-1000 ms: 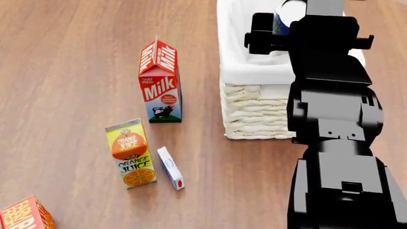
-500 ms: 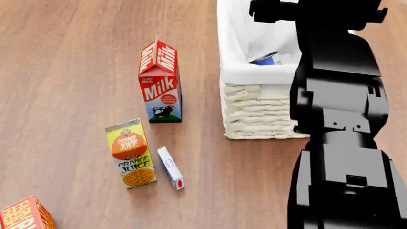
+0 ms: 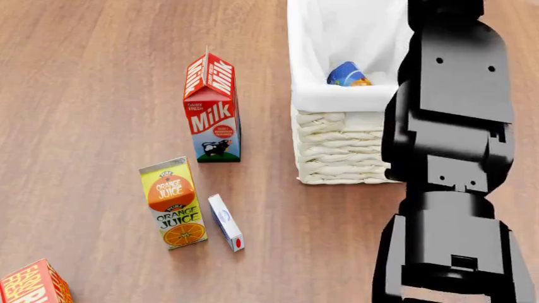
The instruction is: Pick up the alphabet soup, and put it in the basket.
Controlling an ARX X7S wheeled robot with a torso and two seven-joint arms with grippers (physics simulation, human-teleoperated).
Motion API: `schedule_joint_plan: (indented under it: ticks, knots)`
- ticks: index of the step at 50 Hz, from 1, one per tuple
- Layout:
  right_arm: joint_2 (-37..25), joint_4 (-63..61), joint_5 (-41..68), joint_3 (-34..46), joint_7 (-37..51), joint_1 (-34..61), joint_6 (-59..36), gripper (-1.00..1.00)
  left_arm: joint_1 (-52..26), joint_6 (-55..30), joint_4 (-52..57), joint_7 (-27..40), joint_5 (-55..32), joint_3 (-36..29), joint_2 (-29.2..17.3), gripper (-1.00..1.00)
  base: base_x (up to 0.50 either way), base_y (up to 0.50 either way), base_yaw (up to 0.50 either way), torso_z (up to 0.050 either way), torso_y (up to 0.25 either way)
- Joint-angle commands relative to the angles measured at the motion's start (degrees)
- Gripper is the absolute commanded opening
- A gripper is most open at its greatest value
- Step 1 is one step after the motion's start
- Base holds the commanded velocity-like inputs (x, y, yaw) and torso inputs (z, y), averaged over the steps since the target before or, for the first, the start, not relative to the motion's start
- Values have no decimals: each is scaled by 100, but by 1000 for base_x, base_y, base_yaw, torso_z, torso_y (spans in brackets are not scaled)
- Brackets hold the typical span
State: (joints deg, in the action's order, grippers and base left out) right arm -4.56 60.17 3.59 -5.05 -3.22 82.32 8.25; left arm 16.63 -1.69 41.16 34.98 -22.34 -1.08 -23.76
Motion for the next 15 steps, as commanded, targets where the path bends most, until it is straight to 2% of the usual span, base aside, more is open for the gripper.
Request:
schedule_joint_plan:
  ticks: [1, 5, 15]
  knots:
    - [192, -1917, -196, 49, 73, -835, 216, 100, -104, 16, -150, -176, -9, 164, 90, 100, 0, 0, 0, 0, 0]
    - [154, -2786, -355, 195, 161, -1280, 233, 100, -48, 36, -62, -160, -13, 186, 74, 100, 0, 0, 0, 0, 0]
    - [42, -5336, -146, 269, 73, -2296, -649, 100, 101, 85, 221, -140, 126, 136, 31, 100, 0, 0, 0, 0, 0]
